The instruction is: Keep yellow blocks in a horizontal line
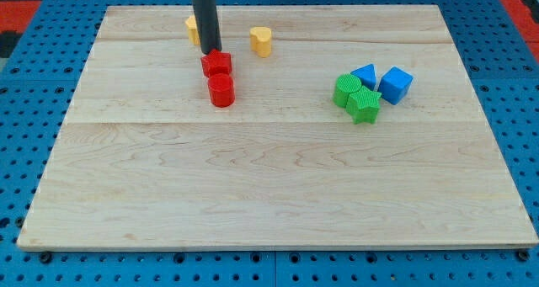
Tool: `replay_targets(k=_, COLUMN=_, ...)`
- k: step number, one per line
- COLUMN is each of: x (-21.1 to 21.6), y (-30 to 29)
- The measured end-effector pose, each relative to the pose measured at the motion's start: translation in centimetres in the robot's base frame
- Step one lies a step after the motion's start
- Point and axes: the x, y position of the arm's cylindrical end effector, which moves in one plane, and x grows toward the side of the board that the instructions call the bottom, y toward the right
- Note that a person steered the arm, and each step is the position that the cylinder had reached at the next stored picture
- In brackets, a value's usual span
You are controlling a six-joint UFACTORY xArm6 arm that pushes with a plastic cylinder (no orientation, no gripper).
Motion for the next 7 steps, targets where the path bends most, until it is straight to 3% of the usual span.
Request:
replay_targets(k=1, x=-1.1, y=3.4)
replay_targets(k=3, x=-7.9, y=1.0)
replay_targets(k=4, x=-8.8, y=-1.4)
replay_targets(k=5, x=-6.5, y=-4.3)
replay_targets(k=6, x=-8.1, y=-4.5)
replay_targets(k=7, x=-5.0, y=1.2)
